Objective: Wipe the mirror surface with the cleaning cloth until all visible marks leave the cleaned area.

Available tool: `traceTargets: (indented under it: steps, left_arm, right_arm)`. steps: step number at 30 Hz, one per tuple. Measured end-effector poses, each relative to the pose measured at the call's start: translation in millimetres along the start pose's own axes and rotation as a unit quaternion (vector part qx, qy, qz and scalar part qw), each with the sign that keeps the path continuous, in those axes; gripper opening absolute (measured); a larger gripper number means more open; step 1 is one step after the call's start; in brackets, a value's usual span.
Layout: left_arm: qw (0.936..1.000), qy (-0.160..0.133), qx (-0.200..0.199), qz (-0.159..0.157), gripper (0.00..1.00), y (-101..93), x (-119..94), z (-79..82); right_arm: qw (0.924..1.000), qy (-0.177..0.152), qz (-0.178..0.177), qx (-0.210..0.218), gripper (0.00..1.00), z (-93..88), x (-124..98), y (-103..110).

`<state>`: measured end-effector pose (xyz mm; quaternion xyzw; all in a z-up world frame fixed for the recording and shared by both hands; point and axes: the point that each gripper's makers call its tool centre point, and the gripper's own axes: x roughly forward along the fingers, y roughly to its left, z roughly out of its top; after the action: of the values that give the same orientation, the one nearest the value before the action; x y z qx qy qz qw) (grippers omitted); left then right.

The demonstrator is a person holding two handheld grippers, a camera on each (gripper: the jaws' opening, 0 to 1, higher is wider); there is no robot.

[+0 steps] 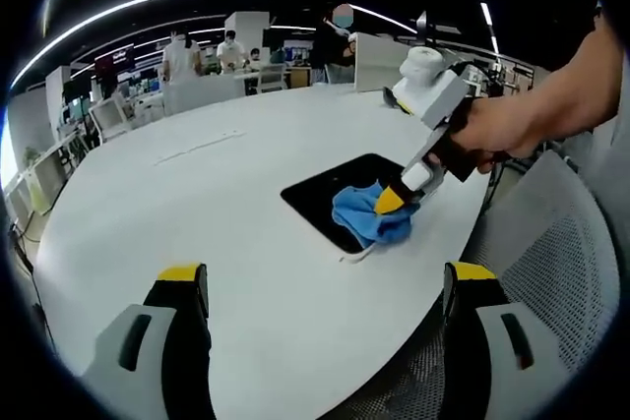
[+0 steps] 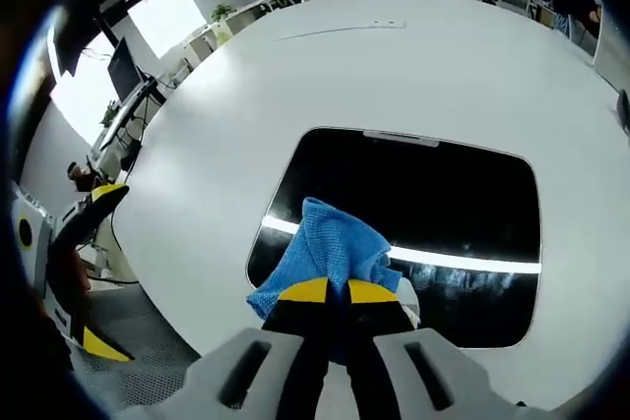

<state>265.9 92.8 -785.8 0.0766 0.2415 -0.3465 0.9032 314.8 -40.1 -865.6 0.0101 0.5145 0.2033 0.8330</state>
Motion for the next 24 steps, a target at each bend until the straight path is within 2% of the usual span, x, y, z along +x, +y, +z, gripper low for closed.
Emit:
traceTargets:
  steps: [1, 4, 12, 24]
  left_arm:
    - [1.0, -0.005, 0.004, 0.001, 0.99, -0.3, 0.0, 2.0]
    - [0.9999, 0.011, 0.002, 0.005, 0.99, 1.4, 1.2, -3.7]
    - [1.0, 0.005, 0.001, 0.005, 0.99, 1.6, 0.5, -0.1]
    - [0.9998, 0.013, 0.009, 0.011, 0.99, 2.3, 2.6, -2.3]
  right_arm:
    - [1.0, 0.001, 0.0, -0.002, 0.0, 0.6, 0.1, -0.1]
    - [1.0, 0.004, 0.001, -0.002, 0.0, 2.7, 1.6, 1.8]
    - [0.9999, 0.006, 0.015, -0.004, 0.0, 7.0, 6.9, 19.0]
    - [0.9998, 0.006, 0.019, -0.008, 0.0, 11.7, 11.5, 25.4]
